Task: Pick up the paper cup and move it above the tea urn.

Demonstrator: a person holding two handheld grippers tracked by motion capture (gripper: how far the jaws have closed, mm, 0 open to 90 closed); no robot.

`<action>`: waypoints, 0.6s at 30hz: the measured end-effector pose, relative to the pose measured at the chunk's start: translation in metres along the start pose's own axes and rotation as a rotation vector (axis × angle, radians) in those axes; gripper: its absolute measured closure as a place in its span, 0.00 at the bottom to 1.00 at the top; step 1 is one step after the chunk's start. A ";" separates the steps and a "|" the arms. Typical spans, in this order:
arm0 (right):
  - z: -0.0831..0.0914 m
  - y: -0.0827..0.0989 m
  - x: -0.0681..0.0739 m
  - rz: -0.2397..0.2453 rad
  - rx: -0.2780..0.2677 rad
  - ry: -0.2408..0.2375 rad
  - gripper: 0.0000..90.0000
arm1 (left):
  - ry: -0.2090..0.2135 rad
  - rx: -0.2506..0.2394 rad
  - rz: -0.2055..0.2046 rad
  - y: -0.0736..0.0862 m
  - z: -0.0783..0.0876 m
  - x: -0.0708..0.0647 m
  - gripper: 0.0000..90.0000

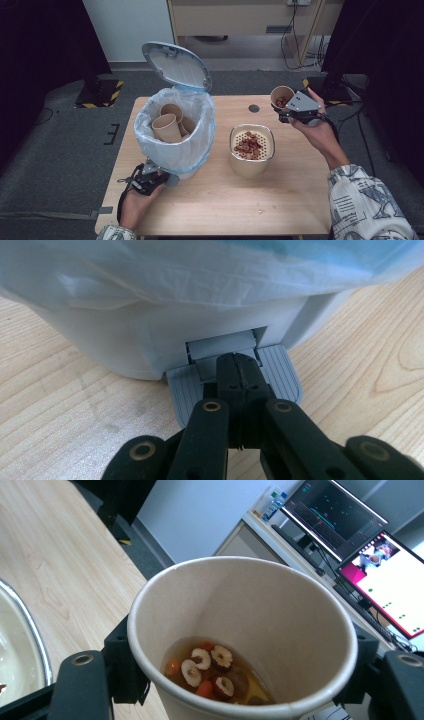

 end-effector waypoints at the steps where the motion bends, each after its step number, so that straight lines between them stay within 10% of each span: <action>1: 0.000 0.000 0.001 0.009 -0.001 -0.002 0.31 | 0.000 0.000 -0.001 0.000 0.000 0.000 1.00; 18: -0.005 -0.005 0.023 0.102 0.014 -0.042 0.30 | 0.000 0.000 -0.001 0.000 0.000 0.000 1.00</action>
Point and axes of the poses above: each handheld gripper's, and its own axes: z roughly backward along the jaws, y roughly out of its underside, x roughly to its left, the point moved 10 cm from there along -z, roughly forward along the jaws, and after that the axes turned 13 degrees about x, right-handed, at the moved point
